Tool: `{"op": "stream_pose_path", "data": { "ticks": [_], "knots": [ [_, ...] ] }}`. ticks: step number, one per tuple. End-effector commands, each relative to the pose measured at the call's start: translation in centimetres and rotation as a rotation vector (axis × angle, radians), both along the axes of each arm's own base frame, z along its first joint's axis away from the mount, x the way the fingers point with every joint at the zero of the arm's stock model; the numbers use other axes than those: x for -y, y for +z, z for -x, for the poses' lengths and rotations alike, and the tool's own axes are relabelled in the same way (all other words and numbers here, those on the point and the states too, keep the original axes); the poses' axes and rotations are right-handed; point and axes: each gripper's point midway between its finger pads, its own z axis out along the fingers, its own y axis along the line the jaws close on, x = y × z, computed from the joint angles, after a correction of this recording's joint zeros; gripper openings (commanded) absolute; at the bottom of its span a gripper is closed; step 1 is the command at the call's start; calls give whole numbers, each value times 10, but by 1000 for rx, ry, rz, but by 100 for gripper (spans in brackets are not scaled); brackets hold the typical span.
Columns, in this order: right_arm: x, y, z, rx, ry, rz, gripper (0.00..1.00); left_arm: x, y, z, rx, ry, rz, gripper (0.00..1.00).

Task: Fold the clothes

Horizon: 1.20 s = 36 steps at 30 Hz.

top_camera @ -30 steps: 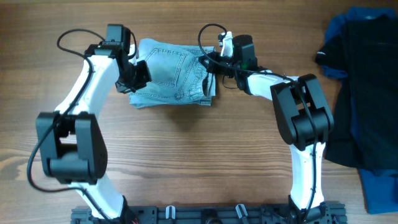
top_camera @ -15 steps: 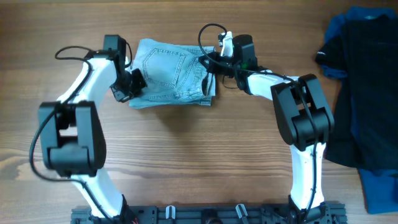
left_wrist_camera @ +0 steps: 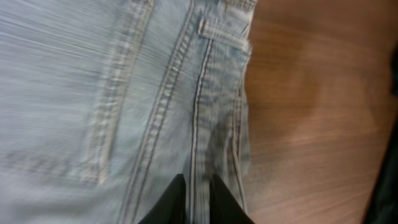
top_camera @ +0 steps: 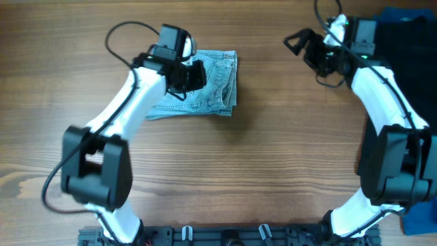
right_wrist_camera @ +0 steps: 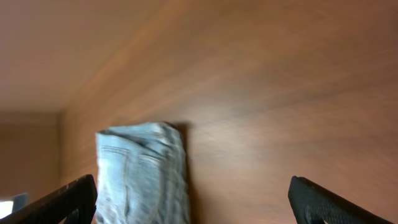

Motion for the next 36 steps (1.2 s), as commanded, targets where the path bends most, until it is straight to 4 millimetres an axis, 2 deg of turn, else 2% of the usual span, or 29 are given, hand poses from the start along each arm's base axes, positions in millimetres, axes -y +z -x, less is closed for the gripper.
{"op": "stream_pose_path", "data": {
  "ticks": [1, 4, 7, 10, 12, 15, 18, 19, 24, 31, 33, 36],
  "knots": [
    [25, -16, 7, -71, -81, 72, 100, 33, -44, 14, -134, -60, 98, 13],
    [38, -21, 5, -76, -132, 135, 99, 36, -75, 30, -253, -39, 88, 8],
    [40, -22, 4, -76, -142, 148, 100, 36, -103, 52, -375, -31, 50, 4],
    [40, -22, 4, -75, -141, 148, 100, 41, -111, 53, -373, -50, 47, 4],
    [40, -21, 4, -75, -141, 148, 99, 45, -91, 41, -307, -54, 71, 4],
    [40, -21, 4, -76, -141, 147, 99, 50, -22, 23, -146, -66, 131, 4],
    [40, -21, 4, -75, -141, 148, 99, 51, 5, 30, -113, -77, 142, 4],
    [40, -21, 4, -75, -141, 148, 99, 52, 4, 35, -130, -82, 136, 4],
    [40, -21, 4, -75, -141, 148, 100, 58, -29, 59, -246, -104, 89, 4],
    [40, -21, 4, -76, -141, 147, 100, 57, -89, 70, -374, -101, 45, 4],
    [40, -21, 4, -75, -141, 148, 99, 65, -103, 72, -402, -115, 81, 4],
    [40, -21, 4, -75, -141, 148, 100, 72, -112, 73, -412, -132, 104, 4]
  ]
}}
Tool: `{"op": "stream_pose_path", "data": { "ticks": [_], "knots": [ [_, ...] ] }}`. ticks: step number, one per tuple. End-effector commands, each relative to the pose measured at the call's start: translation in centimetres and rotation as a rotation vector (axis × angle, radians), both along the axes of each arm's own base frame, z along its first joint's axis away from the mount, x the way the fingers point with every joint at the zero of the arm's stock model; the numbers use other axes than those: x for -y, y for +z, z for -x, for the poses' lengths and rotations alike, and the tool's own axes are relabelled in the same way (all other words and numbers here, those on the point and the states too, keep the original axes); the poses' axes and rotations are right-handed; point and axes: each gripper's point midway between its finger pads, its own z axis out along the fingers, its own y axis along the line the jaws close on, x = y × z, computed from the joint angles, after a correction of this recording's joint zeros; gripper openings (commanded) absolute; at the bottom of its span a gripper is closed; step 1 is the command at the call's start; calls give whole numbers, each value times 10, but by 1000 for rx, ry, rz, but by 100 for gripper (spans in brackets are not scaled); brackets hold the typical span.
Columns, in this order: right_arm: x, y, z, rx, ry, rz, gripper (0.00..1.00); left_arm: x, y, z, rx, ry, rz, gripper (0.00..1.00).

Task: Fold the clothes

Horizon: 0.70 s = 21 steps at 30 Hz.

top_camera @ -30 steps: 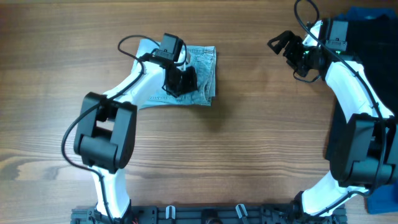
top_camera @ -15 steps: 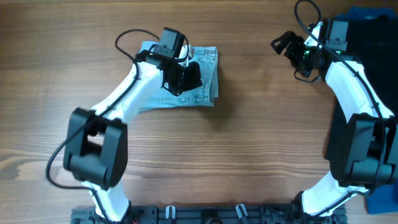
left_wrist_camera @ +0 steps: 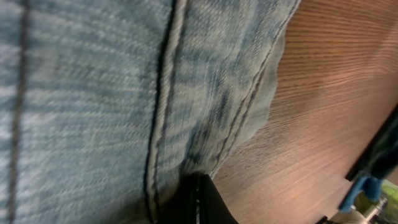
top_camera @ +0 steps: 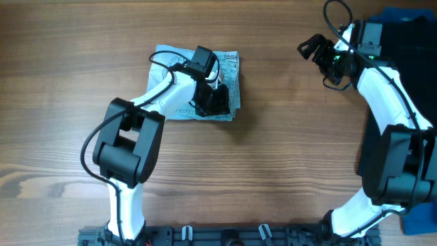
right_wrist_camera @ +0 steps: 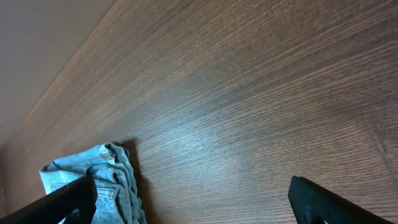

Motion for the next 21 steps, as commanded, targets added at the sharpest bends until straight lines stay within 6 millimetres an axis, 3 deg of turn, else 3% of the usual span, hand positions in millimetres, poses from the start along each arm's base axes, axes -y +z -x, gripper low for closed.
{"op": "stream_pose_path", "data": {
  "ticks": [1, 6, 12, 13, 15, 17, 21],
  "knots": [
    [2, -2, 0, -3, -9, 14, 99, 5, -31, 14, -72, -17, -8, 4],
    [2, -2, 0, -3, -9, 14, 99, 6, -23, 13, -55, -18, -9, 4],
    [2, -2, 0, -3, -9, 14, 99, 15, 71, -6, 170, -18, 80, 4],
    [2, -2, 0, -3, -9, 14, 99, 15, 80, -9, 207, -14, 74, 4],
    [2, -2, 0, -3, -9, 14, 99, 16, 82, -16, 270, 10, 16, 4],
    [2, -2, 0, -3, -9, 14, 100, 16, 70, -24, 322, 30, -71, 8],
    [2, -2, 0, -3, -9, 14, 99, 6, 52, -50, 383, 175, -182, 6]
  ]
}}
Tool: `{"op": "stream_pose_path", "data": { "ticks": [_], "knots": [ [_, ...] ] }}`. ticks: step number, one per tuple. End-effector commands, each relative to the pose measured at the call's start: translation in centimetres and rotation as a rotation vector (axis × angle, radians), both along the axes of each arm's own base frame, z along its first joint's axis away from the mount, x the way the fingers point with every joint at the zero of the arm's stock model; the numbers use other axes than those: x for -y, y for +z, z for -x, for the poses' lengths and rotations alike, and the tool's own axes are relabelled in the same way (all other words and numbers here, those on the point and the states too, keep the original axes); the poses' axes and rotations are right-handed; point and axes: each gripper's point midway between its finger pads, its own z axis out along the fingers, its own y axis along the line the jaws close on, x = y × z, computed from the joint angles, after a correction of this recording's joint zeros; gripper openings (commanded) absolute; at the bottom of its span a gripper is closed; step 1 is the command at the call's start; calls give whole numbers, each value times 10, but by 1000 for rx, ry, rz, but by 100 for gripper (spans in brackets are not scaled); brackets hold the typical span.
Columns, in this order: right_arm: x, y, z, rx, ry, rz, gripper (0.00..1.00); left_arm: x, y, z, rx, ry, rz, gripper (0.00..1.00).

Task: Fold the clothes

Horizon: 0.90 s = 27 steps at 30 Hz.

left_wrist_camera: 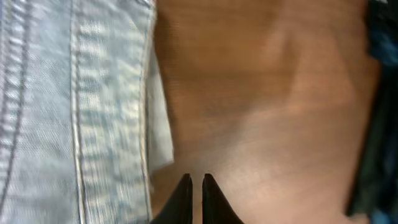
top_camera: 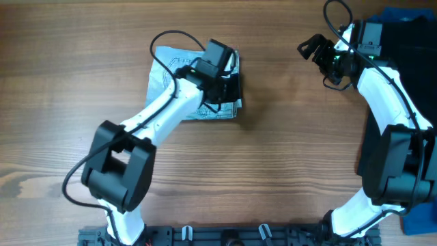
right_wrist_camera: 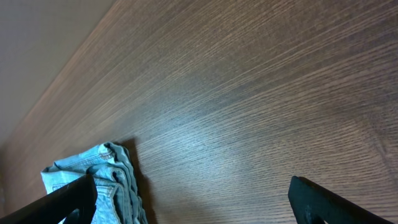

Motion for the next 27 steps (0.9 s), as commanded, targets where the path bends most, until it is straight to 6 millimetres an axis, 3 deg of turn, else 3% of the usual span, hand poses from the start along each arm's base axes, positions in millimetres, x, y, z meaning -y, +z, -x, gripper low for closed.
{"op": "stream_pose_path", "data": {
  "ticks": [1, 7, 10, 15, 18, 20, 23, 27],
  "knots": [
    [2, -2, 0, -3, -9, 14, 99, -16, -22, -29, 59, 175, -96, 6],
    [2, -2, 0, -3, -8, 14, 99, -10, -22, -67, 189, 262, -56, 4],
    [2, -2, 0, -3, -8, 14, 99, -10, -27, -68, 186, 262, -58, 4],
    [2, -2, 0, -3, -8, 14, 100, -14, -60, -60, 124, 256, -107, 4],
    [2, -2, 0, -3, -8, 14, 100, -20, -91, -50, 56, 254, -157, 4],
    [2, -2, 0, -3, -8, 14, 99, -25, -100, -42, 8, 267, -180, 4],
    [2, -2, 0, -3, -8, 14, 100, -32, -104, -13, -108, 235, -217, 4],
    [2, -2, 0, -3, -8, 14, 100, -66, -95, 24, -197, 130, -380, 4]
  ]
}}
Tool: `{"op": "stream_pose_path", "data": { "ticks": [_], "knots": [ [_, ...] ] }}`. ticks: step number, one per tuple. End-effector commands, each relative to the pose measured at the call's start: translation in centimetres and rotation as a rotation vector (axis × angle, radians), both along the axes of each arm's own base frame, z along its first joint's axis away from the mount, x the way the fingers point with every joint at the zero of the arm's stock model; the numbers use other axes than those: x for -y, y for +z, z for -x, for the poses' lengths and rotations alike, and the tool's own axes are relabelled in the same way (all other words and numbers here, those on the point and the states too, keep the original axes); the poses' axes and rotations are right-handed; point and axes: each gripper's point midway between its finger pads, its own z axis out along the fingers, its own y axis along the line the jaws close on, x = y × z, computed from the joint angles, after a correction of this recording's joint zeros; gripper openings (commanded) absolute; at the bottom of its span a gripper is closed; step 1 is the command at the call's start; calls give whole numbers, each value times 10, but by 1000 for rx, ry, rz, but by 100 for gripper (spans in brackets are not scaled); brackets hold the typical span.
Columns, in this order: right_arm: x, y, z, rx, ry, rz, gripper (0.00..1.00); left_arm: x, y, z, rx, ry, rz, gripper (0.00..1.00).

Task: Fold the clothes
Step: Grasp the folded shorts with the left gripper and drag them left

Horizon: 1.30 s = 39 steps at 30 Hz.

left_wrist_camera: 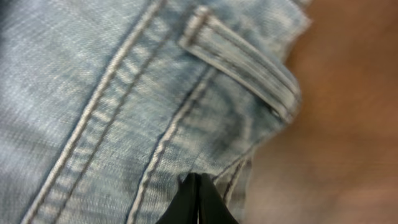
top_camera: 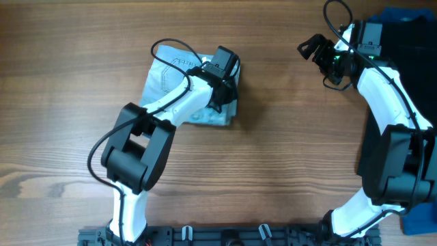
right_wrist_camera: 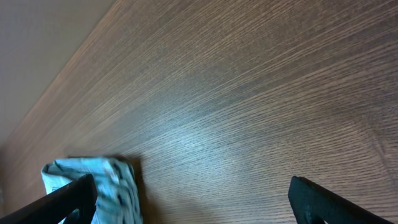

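The folded light-blue jeans (top_camera: 179, 85) lie on the wooden table (top_camera: 273, 157) at the back left; the left wrist view shows their seams and a belt loop (left_wrist_camera: 239, 62) close up. My left gripper (top_camera: 225, 92) is over the bundle's right part, fingers pressed together, tips (left_wrist_camera: 198, 185) down on the denim. High at the back right, my right gripper (top_camera: 311, 49) stands open, far from the jeans. Its wrist view has the gripper (right_wrist_camera: 189, 190) wide apart over bare wood, the jeans (right_wrist_camera: 93, 183) small at the lower left.
Dark clothing (top_camera: 413, 55) with a blue piece (top_camera: 395, 14) lies along the table's right edge, behind my right arm. Another blue cloth (top_camera: 422, 220) shows at the bottom right corner. A black rail (top_camera: 225, 238) runs along the front edge.
My left gripper was over bare wood just off the jeans' right edge; now its tips rest on the denim near the belt loop. The bundle has shifted and turned slightly. The right arm is unchanged.
My shut left gripper stood on the middle of the folded jeans, then at their lower right corner, then just off their right edge, and now on their right part. The right gripper stayed open at the back right, shifting only a little after the first moment.
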Motion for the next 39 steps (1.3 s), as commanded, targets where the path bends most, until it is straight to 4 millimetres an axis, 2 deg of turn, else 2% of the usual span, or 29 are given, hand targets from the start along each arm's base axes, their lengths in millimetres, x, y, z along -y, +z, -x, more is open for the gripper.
{"op": "stream_pose_path", "data": {
  "ticks": [1, 3, 6, 8, 12, 14, 16, 17, 18, 19, 20, 21, 23, 26, 29, 31, 32, 35, 39],
  "knots": [
    [2, -2, 0, -3, -7, 11, 100, -57, -18, 50, -169, -85, -243, 4],
    [2, -2, 0, -3, -7, 11, 100, -94, -12, 62, -212, -79, -401, 5],
    [2, -2, 0, -3, -7, 11, 99, -160, 4, 80, -294, -46, -674, 11],
    [2, -2, 0, -3, -7, 11, 99, -191, 12, 83, -332, -11, -754, 13],
    [2, -2, 0, -3, -7, 11, 99, -232, 18, 72, -340, 94, -785, 15],
    [2, -2, 0, -3, -7, 11, 100, -251, 32, 65, -344, 158, -769, 15],
    [2, -2, 0, -3, -7, 11, 99, -253, 56, 58, -335, 203, -698, 13],
    [2, -2, 0, -3, -7, 11, 100, -250, 68, 52, -305, 224, -643, 16],
    [2, -2, 0, -3, -7, 11, 100, -243, 82, 46, -264, 239, -574, 23],
    [2, -2, 0, -3, -7, 11, 99, -237, 98, 42, -219, 239, -503, 50],
    [2, -2, 0, -3, -7, 11, 99, -232, 113, 40, -174, 213, -442, 85],
    [2, -2, 0, -3, -7, 11, 100, -234, 123, 39, -147, 199, -419, 100],
    [2, -2, 0, -3, -7, 12, 99, -244, 131, 39, -131, 180, -406, 100],
    [2, -2, 0, -3, -7, 11, 100, -265, 115, 41, -197, 182, -315, 99],
    [2, -2, 0, -3, -7, 11, 99, -269, 95, 45, -269, 156, -144, 99],
    [2, -2, 0, -3, -7, 11, 99, -285, 74, 57, -336, 198, -112, 100],
    [2, -2, 0, -3, -7, 11, 99, -287, 68, 60, -347, 203, -108, 99],
    [2, -2, 0, -3, -7, 11, 99, -285, 32, 69, -361, 206, -96, 98],
    [2, -2, 0, -3, -7, 11, 100, -271, -4, 75, -328, 199, -22, 99]
  ]
}}
